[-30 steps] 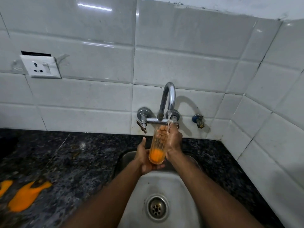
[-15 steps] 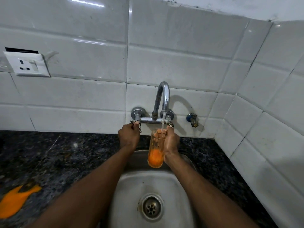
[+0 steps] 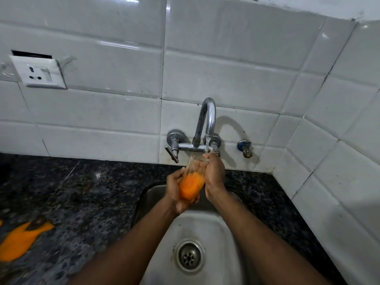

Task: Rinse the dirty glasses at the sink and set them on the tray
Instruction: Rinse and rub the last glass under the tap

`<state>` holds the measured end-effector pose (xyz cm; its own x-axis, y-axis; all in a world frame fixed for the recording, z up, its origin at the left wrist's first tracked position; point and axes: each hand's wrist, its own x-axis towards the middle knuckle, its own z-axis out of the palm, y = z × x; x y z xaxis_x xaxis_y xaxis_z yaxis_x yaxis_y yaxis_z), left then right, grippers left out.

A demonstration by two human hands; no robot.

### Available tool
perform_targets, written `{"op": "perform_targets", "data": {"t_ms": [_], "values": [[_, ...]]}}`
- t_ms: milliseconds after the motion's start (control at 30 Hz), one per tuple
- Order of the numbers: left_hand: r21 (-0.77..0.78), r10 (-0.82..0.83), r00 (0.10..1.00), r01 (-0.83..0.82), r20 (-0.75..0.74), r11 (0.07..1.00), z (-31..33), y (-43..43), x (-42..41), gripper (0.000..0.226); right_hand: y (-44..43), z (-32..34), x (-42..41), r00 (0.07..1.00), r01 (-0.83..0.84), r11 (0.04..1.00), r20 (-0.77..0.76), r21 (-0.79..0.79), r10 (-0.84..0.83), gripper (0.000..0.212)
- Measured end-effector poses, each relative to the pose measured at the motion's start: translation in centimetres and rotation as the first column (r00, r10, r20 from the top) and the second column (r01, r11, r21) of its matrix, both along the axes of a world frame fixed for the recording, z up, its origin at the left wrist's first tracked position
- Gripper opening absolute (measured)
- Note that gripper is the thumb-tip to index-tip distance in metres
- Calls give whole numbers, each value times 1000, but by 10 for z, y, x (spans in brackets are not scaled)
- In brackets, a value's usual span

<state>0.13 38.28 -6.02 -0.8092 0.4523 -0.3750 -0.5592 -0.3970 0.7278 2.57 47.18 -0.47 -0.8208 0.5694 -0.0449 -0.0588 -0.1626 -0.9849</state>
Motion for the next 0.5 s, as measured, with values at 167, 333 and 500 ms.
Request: {"op": "perform_targets", "data": {"t_ms": [167,333,500], "values": [[-227,154,988,-154,-16,962,-1,-5,-6,42,13,-16,6,966,34,621,-185,783,180,19],[-327,105,992,-123,-73,937,9,-18,-18,37,49,16,18,780,-573,251,426,780,459,38],[-243,-35,978,-17,-208,970,6,-13,-17,46,53,64,1,425,-831,-175,805,528,414,46]]}}
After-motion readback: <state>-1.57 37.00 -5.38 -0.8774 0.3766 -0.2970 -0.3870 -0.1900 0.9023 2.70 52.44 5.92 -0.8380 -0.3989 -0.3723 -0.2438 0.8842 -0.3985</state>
